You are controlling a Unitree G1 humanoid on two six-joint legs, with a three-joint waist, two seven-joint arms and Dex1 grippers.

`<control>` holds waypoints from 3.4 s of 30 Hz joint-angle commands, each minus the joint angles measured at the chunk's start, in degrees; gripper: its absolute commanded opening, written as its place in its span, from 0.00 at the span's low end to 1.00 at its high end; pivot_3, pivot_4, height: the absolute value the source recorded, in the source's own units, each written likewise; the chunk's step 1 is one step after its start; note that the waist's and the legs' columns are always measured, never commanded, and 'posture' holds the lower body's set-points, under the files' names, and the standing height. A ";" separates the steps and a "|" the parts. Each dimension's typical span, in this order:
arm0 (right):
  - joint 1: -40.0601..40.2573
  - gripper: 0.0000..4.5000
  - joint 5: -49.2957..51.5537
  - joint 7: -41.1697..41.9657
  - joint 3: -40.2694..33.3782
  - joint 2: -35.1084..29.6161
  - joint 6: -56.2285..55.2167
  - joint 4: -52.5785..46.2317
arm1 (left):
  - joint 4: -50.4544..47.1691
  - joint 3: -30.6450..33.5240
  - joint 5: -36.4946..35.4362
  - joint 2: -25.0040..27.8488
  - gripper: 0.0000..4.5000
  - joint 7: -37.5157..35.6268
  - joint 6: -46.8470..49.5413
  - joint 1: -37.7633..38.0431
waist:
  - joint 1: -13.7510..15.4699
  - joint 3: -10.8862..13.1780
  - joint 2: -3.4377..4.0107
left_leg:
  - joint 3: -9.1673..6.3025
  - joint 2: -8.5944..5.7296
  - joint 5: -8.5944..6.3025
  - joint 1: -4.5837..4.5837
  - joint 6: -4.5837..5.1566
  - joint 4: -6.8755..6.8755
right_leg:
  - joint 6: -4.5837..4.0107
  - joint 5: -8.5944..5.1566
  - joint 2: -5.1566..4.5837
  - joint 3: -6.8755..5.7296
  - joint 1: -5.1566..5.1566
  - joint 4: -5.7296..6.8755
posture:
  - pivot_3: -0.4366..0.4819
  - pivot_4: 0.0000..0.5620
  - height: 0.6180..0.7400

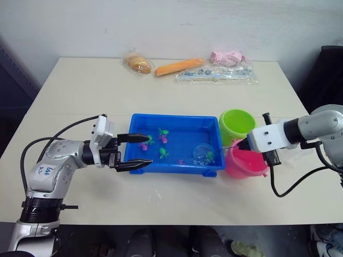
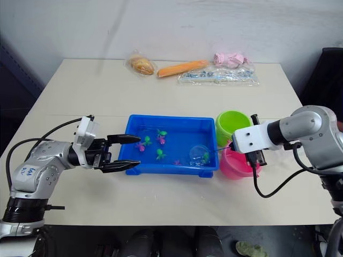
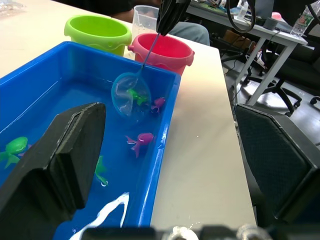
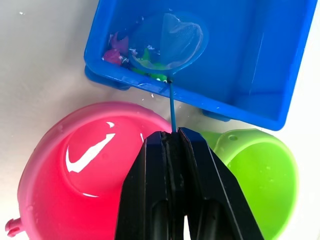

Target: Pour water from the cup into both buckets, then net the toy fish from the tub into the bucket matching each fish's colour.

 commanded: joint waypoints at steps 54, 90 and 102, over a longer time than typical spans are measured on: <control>-11.22 0.00 7.76 8.20 -0.31 1.15 26.95 5.43 | -1.60 0.69 -0.63 0.53 0.98 0.90 -0.59 -0.65 | -0.03 0.00 0.01 | -0.02 -0.02 0.01 -0.02 0.02 0.04 | 0.03 0.02 -0.02 -0.01 0.02 0.00 | 0.48 0.27 1.00; 51.60 0.00 23.53 -10.82 -67.47 18.79 28.56 -25.30 | 10.50 -5.10 0.80 -5.00 0.98 -6.69 -2.66 -11.58 | 1.38 -0.04 0.04 | 0.01 -0.11 0.06 0.12 0.01 0.00 | 0.12 0.10 0.12 0.12 0.19 -0.03 | 0.48 0.27 1.00; 60.28 0.00 19.53 -20.13 -62.85 27.07 8.52 -20.33 | 10.34 -5.37 1.07 -6.40 0.98 -6.04 -3.17 -11.74 | 1.29 -0.11 0.17 | 0.00 -0.11 0.08 0.24 0.00 -0.01 | 0.12 0.09 0.13 0.21 0.23 -0.03 | 0.48 0.27 1.00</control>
